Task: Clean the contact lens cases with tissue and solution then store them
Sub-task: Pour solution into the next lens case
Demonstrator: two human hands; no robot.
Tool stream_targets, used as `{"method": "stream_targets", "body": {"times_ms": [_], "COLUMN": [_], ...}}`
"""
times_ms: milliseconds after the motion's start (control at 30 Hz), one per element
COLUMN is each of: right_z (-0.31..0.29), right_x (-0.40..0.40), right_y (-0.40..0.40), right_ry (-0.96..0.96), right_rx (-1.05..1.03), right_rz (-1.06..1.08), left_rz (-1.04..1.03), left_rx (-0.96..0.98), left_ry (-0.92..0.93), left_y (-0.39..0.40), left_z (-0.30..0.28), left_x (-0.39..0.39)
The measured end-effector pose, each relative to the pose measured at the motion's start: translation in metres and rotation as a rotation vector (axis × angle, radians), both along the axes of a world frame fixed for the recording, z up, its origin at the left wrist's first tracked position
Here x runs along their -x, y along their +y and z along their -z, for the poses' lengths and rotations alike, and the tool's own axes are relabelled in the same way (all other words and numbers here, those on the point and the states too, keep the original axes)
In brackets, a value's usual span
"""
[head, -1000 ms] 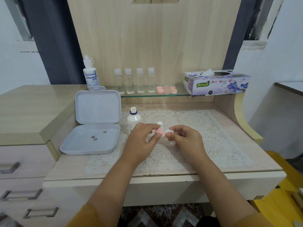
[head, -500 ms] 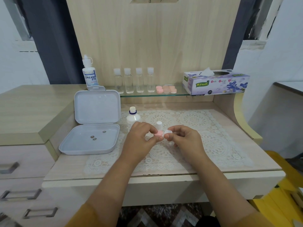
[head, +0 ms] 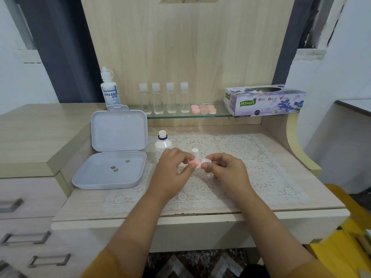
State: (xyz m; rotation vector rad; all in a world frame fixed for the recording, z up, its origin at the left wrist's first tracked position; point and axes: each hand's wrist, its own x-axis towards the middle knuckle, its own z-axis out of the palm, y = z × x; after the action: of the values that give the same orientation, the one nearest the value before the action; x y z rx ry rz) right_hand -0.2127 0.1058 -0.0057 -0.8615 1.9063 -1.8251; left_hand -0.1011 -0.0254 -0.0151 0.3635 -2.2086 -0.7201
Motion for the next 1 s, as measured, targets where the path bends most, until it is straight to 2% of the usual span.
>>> {"method": "stream_targets", "body": {"times_ms": [467,633,800,1000], "right_z": [-0.0001,0.0007,-0.0001,-0.0001], "right_x": [-0.0003,-0.0001,-0.0012,-0.0006], "right_y": [0.0009,0.001,0.0014,0.0007], "right_ry": [0.022,0.011,0.009,0.01], "right_rx": [-0.001,-0.012,0.005,0.001], "right_rz": [0.004,0.008,0.013,0.02], "left_rz": [0.043,0.043,0.036,0.053], "left_rx": [-0.036,-0.175,-0.18,-0.277], "left_ry": [-0.001,-0.031,-0.026,0.006], "left_y": [0.003,0.0057,0.0064,0.0061], "left_z": [-0.0031,-0.0042,-0.0046,-0.0062], "left_x": [-0.0011,-0.0038,-0.0034,-0.0033]}}
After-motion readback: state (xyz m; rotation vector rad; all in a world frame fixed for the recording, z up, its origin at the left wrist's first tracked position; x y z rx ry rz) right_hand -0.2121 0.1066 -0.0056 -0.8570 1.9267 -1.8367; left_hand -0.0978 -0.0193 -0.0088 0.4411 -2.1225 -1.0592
